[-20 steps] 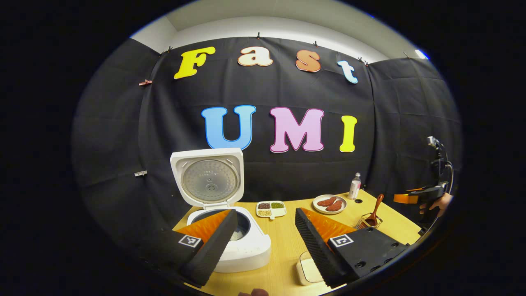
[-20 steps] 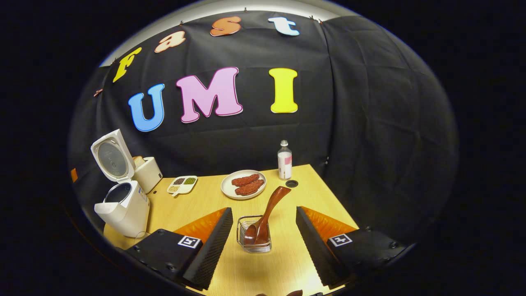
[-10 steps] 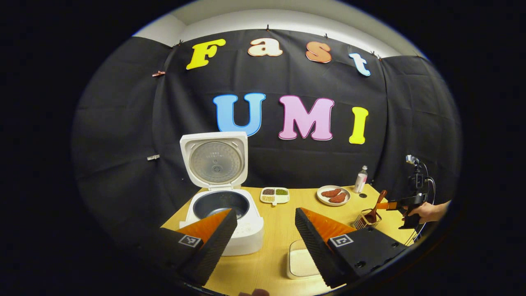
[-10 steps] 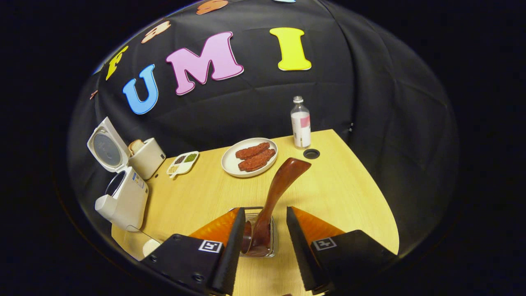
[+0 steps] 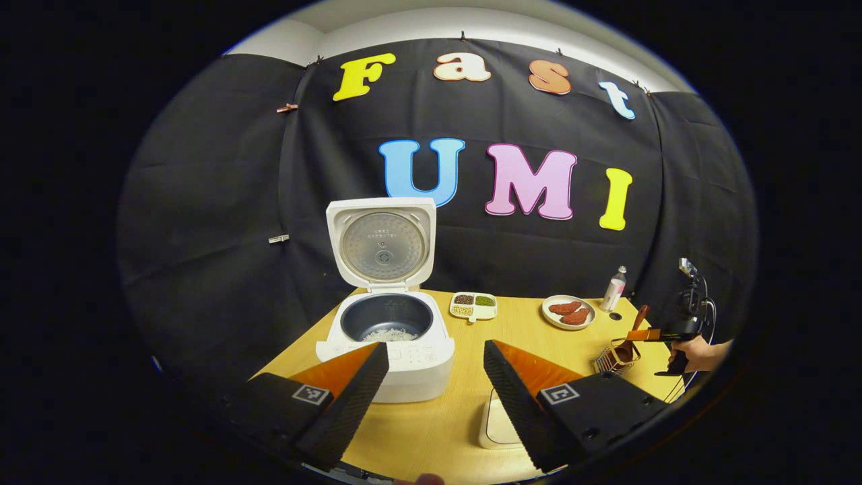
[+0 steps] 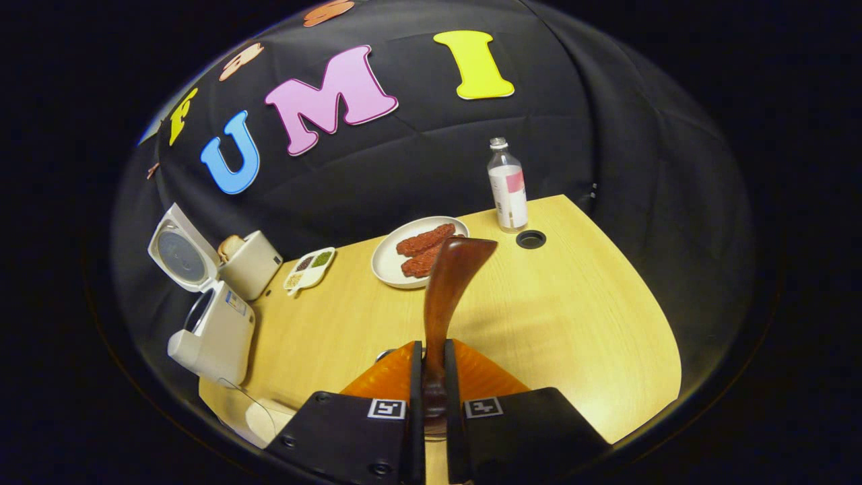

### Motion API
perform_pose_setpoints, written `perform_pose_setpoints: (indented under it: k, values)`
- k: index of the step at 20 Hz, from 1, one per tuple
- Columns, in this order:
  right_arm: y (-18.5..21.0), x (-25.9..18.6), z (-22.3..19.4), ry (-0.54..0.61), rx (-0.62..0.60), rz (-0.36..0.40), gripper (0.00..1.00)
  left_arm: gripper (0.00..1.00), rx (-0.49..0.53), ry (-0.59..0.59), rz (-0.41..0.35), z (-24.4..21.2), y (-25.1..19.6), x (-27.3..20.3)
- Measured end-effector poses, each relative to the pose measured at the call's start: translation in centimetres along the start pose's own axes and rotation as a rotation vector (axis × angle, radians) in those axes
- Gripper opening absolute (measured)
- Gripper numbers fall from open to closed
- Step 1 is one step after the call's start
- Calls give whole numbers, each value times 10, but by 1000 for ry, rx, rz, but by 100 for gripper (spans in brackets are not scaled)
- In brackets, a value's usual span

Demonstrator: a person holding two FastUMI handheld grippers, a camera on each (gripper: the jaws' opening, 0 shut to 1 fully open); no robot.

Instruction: Close the left gripper, press the button to open the rice cooker; take a wooden spoon from the chopstick holder with the right hand, scoop a spoonful of rice and pour it into the rice cooker, then put the wooden spoon back into the chopstick holder.

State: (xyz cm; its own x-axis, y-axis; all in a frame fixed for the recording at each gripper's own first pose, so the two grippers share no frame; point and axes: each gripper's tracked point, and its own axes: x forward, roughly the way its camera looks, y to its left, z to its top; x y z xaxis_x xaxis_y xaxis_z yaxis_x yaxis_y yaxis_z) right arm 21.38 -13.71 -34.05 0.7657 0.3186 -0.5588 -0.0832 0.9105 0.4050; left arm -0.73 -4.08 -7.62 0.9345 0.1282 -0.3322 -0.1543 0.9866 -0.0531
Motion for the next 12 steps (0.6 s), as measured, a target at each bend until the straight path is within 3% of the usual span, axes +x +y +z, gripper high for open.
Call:
perform_pose_setpoints:
  k: [3, 12]
  values:
    - [-2, -10, 12, -46, 44, -11, 10, 98, 9, -3, -9, 0, 1, 1]
    - [28, -84, 85, -281, 66, -52, 9, 98, 9, -25, -84, 5, 17, -10]
